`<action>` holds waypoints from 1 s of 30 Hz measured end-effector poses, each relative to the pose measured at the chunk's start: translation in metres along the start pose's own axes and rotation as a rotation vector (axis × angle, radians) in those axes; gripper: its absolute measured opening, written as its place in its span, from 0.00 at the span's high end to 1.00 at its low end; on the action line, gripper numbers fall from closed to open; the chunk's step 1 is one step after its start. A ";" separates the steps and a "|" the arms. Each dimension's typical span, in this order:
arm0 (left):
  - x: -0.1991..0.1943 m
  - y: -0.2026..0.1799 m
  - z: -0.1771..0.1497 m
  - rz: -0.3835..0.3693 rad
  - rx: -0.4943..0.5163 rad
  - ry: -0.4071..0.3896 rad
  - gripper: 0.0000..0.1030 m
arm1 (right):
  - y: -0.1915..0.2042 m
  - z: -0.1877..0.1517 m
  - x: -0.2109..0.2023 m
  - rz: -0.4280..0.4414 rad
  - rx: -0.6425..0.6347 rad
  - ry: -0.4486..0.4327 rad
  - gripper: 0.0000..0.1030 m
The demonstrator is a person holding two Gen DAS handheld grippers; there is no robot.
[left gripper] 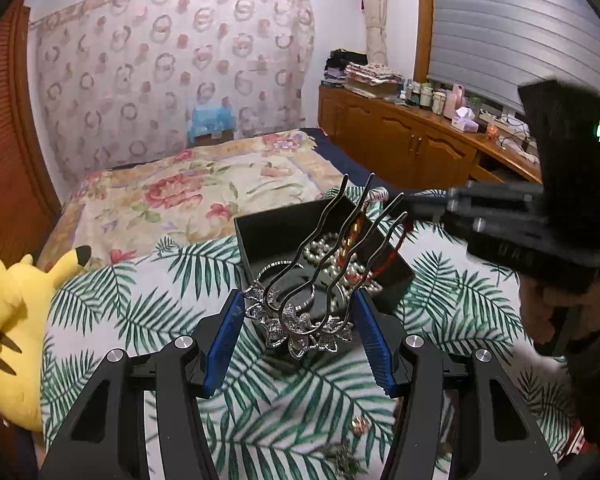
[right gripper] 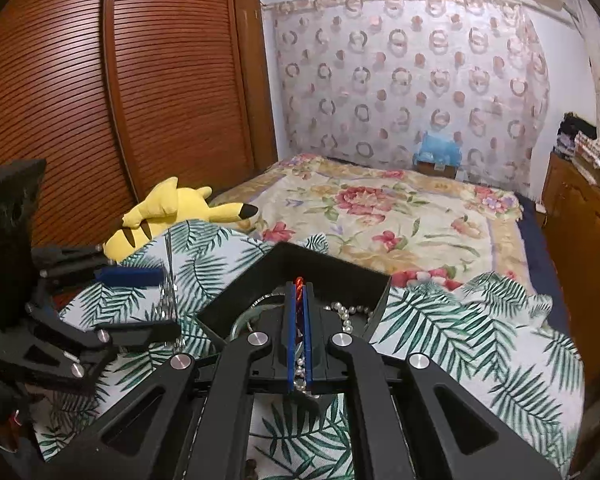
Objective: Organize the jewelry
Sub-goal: 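Carry the comb and red bracelet over the black box and release both, then move both tools back over the wooden bead bracelet and charms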
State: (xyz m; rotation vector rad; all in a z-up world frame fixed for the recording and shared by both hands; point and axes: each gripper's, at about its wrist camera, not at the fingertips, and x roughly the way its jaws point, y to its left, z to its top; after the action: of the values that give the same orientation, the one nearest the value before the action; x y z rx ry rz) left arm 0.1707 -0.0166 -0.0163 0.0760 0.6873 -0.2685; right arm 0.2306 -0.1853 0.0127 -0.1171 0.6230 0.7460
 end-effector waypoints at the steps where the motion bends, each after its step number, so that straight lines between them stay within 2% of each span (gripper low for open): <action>1: 0.003 0.001 0.002 0.001 0.001 0.001 0.48 | -0.002 -0.001 0.004 0.001 0.004 0.006 0.96; 4: 0.014 0.003 0.011 0.004 0.007 0.010 0.48 | -0.009 -0.007 0.014 0.016 0.023 0.021 0.94; 7: 0.024 0.003 0.018 0.003 0.016 0.021 0.48 | -0.014 -0.010 0.014 0.027 0.043 0.017 0.80; 8: 0.026 0.003 0.019 0.003 0.019 0.023 0.48 | -0.017 -0.011 0.013 0.027 0.056 0.010 0.79; 17: 0.061 -0.007 0.035 0.026 0.059 0.071 0.48 | -0.041 -0.018 -0.004 -0.057 0.105 -0.041 0.79; 24: 0.076 -0.011 0.032 0.035 0.071 0.111 0.48 | -0.047 -0.023 -0.003 -0.065 0.119 -0.040 0.79; 30: 0.072 -0.010 0.033 0.032 0.064 0.102 0.48 | -0.046 -0.021 -0.002 -0.063 0.114 -0.037 0.79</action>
State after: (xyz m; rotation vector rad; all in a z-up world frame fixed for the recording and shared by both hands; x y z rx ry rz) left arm 0.2420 -0.0471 -0.0363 0.1625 0.7782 -0.2568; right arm 0.2495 -0.2267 -0.0086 -0.0182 0.6223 0.6489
